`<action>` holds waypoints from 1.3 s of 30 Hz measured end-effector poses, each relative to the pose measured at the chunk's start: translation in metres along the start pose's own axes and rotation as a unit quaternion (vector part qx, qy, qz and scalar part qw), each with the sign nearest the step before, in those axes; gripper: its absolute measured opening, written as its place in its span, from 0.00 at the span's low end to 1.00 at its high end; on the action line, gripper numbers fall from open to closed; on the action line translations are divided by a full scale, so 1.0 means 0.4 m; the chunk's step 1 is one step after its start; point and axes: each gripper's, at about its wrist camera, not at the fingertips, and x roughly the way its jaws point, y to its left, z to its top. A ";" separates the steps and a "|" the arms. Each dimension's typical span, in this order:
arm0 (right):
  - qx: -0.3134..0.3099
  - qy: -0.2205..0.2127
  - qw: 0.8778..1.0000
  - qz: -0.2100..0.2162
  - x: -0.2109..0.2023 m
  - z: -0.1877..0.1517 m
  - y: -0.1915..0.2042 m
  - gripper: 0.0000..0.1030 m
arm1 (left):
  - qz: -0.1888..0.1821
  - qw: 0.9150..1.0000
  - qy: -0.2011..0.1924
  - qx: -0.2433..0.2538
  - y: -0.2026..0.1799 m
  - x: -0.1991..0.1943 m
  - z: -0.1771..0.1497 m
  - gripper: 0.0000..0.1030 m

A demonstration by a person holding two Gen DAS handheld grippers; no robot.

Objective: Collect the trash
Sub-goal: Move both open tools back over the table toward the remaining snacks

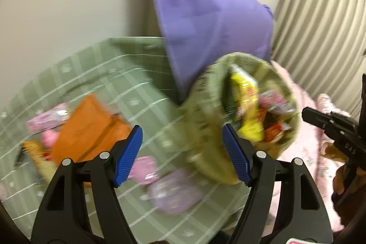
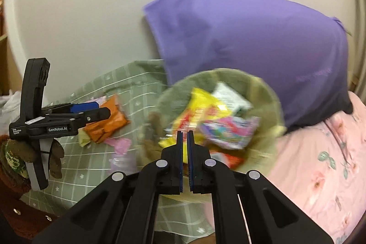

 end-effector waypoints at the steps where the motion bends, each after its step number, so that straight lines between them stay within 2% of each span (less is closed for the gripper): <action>1: -0.006 0.003 1.000 0.015 0.020 -0.002 0.027 0.06 | 0.014 1.000 -0.001 -0.001 0.024 -0.009 -0.014 0.67; 6: -0.036 0.028 0.996 0.075 0.106 -0.014 0.148 0.06 | 0.076 0.995 0.007 -0.060 0.200 -0.059 -0.091 0.67; 11: -0.040 0.061 0.988 0.135 0.193 -0.024 0.246 0.06 | 0.135 0.979 0.010 -0.151 0.392 -0.111 -0.165 0.67; 14: -0.045 0.080 0.985 0.145 0.235 -0.028 0.286 0.06 | 0.138 0.972 0.000 -0.189 0.473 -0.129 -0.189 0.68; 15: -0.053 0.087 0.984 0.144 0.250 -0.028 0.302 0.06 | 0.132 0.971 -0.003 -0.198 0.492 -0.127 -0.191 0.74; 16: -0.056 0.090 0.984 0.144 0.256 -0.028 0.309 0.06 | 0.127 0.971 -0.003 -0.203 0.507 -0.123 -0.195 0.76; 20: -0.078 0.103 0.983 0.131 0.276 -0.028 0.332 0.06 | 0.123 0.972 0.000 -0.202 0.544 -0.090 -0.184 0.78; 22: -0.081 0.102 0.983 0.127 0.286 -0.026 0.326 0.06 | 0.111 0.975 -0.008 -0.194 0.551 -0.080 -0.169 0.78; 26: -0.076 0.109 0.984 0.115 0.302 -0.024 0.304 0.06 | 0.103 0.985 -0.008 -0.135 0.541 -0.016 -0.107 0.78; 29: -0.076 0.115 0.985 0.106 0.306 -0.027 0.289 0.06 | 0.119 0.986 0.014 -0.118 0.552 0.056 -0.072 0.77; 35: -0.071 0.130 0.985 0.093 0.310 -0.041 0.261 0.06 | 0.129 0.983 0.060 -0.115 0.556 0.170 -0.066 0.66; 37: -0.074 0.133 0.984 0.089 0.312 -0.043 0.256 0.06 | 0.113 0.982 0.058 -0.138 0.565 0.178 -0.066 0.65; 39: -0.078 0.130 0.984 0.092 0.315 -0.036 0.257 0.06 | 0.108 0.979 0.062 -0.161 0.575 0.176 -0.061 0.52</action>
